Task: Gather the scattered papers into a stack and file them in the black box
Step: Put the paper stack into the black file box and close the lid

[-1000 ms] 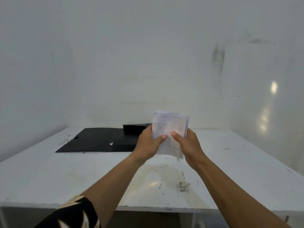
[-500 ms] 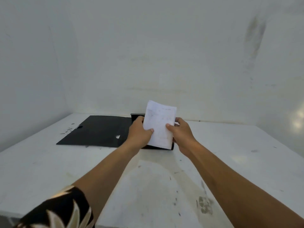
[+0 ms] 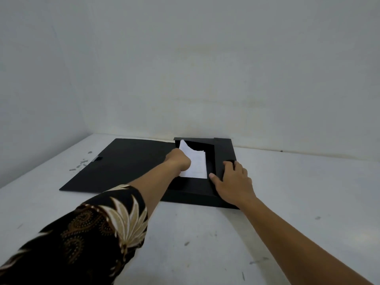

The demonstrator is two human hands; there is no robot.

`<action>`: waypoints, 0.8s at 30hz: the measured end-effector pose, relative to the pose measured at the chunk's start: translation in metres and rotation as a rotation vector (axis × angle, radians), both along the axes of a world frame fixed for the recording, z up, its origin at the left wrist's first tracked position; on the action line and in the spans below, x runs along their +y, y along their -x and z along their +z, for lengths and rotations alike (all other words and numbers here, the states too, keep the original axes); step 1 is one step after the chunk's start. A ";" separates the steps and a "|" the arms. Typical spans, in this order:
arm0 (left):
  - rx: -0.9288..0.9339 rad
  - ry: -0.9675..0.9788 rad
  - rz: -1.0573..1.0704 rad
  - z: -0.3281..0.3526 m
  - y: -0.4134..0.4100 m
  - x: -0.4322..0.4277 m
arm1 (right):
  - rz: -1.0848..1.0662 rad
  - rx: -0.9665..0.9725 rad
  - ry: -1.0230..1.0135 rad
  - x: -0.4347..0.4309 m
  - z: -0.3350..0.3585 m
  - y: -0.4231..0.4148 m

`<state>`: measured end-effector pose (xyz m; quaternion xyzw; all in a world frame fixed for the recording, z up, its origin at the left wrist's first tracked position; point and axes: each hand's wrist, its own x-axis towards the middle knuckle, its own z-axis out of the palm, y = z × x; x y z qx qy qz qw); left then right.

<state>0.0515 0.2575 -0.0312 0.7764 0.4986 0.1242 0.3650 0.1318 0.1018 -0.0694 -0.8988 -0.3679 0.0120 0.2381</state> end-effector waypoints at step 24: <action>0.190 -0.058 -0.197 -0.007 -0.059 -0.038 | 0.023 -0.037 -0.013 -0.003 0.001 0.003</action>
